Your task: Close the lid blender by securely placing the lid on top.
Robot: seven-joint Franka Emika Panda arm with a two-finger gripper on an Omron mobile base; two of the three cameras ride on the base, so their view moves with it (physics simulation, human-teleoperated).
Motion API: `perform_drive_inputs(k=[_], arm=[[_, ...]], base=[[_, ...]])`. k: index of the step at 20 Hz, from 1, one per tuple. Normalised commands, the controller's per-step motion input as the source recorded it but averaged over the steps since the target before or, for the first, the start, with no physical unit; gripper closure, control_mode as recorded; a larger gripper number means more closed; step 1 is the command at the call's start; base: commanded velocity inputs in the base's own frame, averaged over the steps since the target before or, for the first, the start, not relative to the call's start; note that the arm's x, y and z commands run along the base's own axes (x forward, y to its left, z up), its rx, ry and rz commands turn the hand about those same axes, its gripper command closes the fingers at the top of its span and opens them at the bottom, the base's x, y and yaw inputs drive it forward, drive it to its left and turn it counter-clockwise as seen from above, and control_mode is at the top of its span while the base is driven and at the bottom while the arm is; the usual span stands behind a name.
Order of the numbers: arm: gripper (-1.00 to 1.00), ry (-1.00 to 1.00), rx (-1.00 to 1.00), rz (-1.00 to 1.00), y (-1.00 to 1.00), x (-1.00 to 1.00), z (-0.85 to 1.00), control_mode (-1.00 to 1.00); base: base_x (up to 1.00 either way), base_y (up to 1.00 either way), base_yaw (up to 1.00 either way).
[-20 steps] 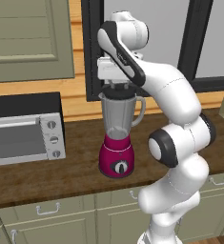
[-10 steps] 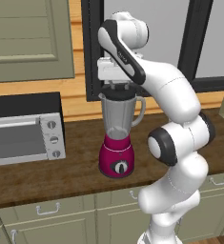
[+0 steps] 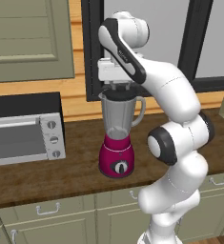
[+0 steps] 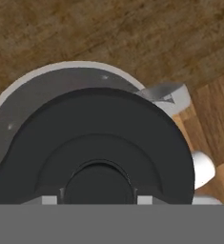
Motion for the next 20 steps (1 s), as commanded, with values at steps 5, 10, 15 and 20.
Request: perform_drive_inputs(k=[5, 10, 15, 20], arm=[[1.00, 0.01, 0.00, -0.01, 0.03, -0.34, 0.00, -1.00], [1.00, 0.00, 0.00, 0.00, 0.15, -0.26, 0.00, -1.00], [1.00, -0.01, 0.00, 0.00, 0.12, -0.01, -0.02, -1.00], [1.00, -0.04, 0.01, 0.00, 0.00, 0.15, 0.00, -1.00]], base=[[0.00, 0.00, 0.00], [0.00, 0.00, 0.00], [0.00, 0.00, 0.00], [0.00, 0.00, 0.00]])
